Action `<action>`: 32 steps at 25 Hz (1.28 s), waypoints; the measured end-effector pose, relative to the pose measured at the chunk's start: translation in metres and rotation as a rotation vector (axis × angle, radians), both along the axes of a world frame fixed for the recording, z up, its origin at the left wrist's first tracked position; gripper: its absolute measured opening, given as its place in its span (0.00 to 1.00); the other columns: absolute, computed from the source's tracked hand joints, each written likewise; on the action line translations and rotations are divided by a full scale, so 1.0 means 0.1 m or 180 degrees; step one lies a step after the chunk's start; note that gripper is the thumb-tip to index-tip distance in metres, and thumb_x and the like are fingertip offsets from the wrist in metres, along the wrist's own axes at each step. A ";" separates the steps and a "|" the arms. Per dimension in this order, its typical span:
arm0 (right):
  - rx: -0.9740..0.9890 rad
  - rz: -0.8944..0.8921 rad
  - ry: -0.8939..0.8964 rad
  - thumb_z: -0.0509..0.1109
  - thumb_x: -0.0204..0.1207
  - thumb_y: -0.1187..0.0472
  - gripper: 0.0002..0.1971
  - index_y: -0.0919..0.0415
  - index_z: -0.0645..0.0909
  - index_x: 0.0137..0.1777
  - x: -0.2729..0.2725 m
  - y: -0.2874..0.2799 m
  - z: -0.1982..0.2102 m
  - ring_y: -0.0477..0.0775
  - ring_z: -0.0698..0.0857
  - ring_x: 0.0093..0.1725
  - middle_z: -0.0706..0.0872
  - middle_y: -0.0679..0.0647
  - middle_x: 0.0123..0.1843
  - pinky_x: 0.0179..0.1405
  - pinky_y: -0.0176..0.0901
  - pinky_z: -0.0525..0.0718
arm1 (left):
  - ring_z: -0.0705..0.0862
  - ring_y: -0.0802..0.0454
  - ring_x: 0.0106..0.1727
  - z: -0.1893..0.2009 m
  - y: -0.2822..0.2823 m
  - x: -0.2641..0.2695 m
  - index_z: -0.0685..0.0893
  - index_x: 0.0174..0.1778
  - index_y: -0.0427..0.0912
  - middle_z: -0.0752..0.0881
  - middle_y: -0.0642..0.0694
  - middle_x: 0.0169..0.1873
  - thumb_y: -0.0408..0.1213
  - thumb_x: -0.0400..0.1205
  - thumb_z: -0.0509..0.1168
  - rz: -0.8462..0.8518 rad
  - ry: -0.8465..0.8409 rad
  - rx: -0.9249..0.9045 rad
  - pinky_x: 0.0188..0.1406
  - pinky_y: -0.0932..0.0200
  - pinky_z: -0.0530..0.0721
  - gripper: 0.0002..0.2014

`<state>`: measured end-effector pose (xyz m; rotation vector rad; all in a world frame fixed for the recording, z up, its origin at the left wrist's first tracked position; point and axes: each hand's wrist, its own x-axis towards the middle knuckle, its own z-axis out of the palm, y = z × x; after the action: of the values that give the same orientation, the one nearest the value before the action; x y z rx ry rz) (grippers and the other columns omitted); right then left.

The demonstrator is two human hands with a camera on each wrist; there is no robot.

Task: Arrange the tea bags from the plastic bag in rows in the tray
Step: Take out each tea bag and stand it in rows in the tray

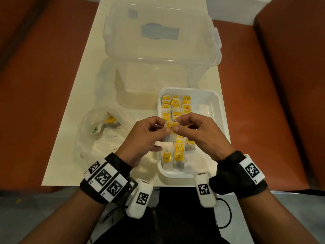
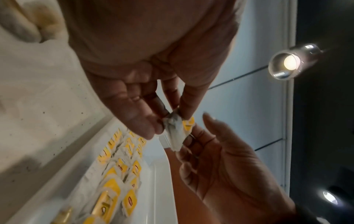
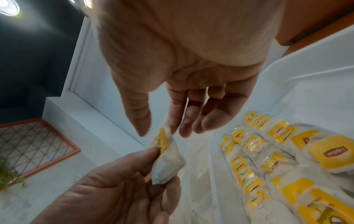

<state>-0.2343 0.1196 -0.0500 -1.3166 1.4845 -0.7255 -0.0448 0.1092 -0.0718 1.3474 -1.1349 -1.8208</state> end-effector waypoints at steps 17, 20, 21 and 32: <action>0.0373 0.0186 0.0548 0.79 0.76 0.60 0.03 0.55 0.87 0.46 -0.43 -0.07 -0.07 0.43 0.84 0.31 0.89 0.48 0.33 0.31 0.35 0.78 | 0.87 0.54 0.44 -0.03 0.01 0.00 0.88 0.54 0.47 0.90 0.49 0.45 0.39 0.78 0.76 -0.0107 0.0058 0.0104 0.41 0.58 0.86 0.10; 0.0520 0.0487 0.1222 0.79 0.76 0.59 0.05 0.50 0.86 0.43 -0.55 -0.06 -0.18 0.42 0.86 0.32 0.89 0.46 0.34 0.36 0.40 0.82 | 0.85 0.52 0.39 -0.12 0.05 0.06 0.87 0.50 0.45 0.87 0.50 0.38 0.41 0.79 0.75 -0.0038 -0.0270 0.0016 0.37 0.57 0.85 0.07; 0.0657 0.0630 0.1423 0.79 0.75 0.59 0.05 0.49 0.85 0.43 -0.58 -0.05 -0.23 0.42 0.87 0.32 0.90 0.46 0.35 0.38 0.43 0.84 | 0.85 0.53 0.37 -0.17 0.07 0.09 0.87 0.48 0.46 0.86 0.51 0.35 0.43 0.78 0.76 -0.0056 -0.0542 -0.0083 0.36 0.55 0.85 0.08; 0.1129 0.0900 0.2208 0.75 0.72 0.58 0.04 0.48 0.84 0.43 -0.56 -0.16 -0.60 0.42 0.91 0.37 0.93 0.45 0.35 0.49 0.47 0.89 | 0.89 0.57 0.34 -0.44 0.20 0.07 0.73 0.52 0.53 0.90 0.55 0.32 0.47 0.78 0.74 -0.0582 -0.2351 -0.0778 0.40 0.54 0.87 0.15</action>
<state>-0.2904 0.1041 -0.1097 -1.5243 1.7953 0.2099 -0.0380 0.1290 -0.1160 1.8695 -1.8339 -1.2411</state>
